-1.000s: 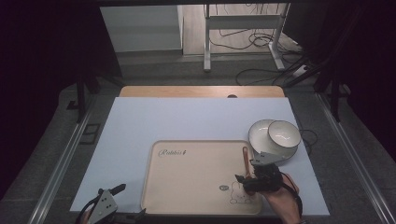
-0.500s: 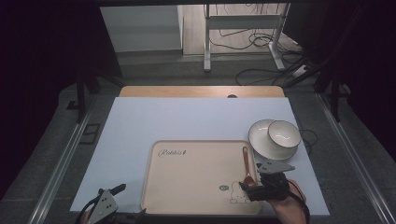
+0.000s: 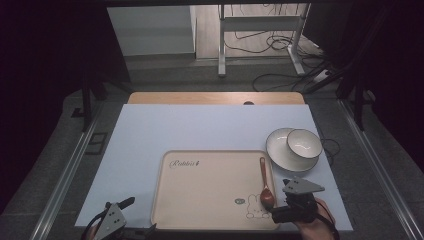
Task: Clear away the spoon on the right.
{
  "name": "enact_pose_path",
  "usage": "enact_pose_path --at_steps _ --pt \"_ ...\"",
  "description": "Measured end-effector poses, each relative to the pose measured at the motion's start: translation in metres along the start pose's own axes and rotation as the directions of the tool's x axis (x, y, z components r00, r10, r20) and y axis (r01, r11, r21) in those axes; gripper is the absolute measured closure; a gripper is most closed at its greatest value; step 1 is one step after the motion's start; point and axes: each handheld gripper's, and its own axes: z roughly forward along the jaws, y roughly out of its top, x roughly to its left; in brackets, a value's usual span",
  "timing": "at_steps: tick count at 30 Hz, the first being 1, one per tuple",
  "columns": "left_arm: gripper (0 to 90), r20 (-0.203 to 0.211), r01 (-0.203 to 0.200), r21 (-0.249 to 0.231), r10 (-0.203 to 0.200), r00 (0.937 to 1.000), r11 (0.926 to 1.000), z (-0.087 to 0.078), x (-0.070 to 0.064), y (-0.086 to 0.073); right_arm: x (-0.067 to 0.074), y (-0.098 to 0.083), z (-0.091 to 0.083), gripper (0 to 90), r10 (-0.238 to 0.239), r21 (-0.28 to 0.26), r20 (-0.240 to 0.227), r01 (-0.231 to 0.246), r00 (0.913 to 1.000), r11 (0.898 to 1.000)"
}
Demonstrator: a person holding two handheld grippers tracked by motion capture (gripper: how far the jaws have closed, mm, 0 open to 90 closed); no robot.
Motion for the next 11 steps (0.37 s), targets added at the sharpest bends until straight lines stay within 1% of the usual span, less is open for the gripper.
enact_pose_path --at_steps 3,6,11 --pt "0.0 -0.001 0.000 -0.002 0.000 1.0000 1.0000 0.000 0.000 0.000 0.000 -0.003 -0.003 3.1 -0.001 0.000 0.009 0.001 1.0000 1.000" --pt "0.0 0.000 0.000 -0.001 0.000 1.0000 1.0000 0.000 0.000 0.000 0.000 -0.011 -0.008 2.9 0.005 0.005 0.020 -0.005 0.9998 1.000" --pt "0.0 0.001 -0.001 0.003 0.001 1.0000 1.0000 0.001 0.000 0.001 -0.003 -0.020 -0.010 1.5 0.020 0.017 0.018 -0.020 0.9996 1.000"
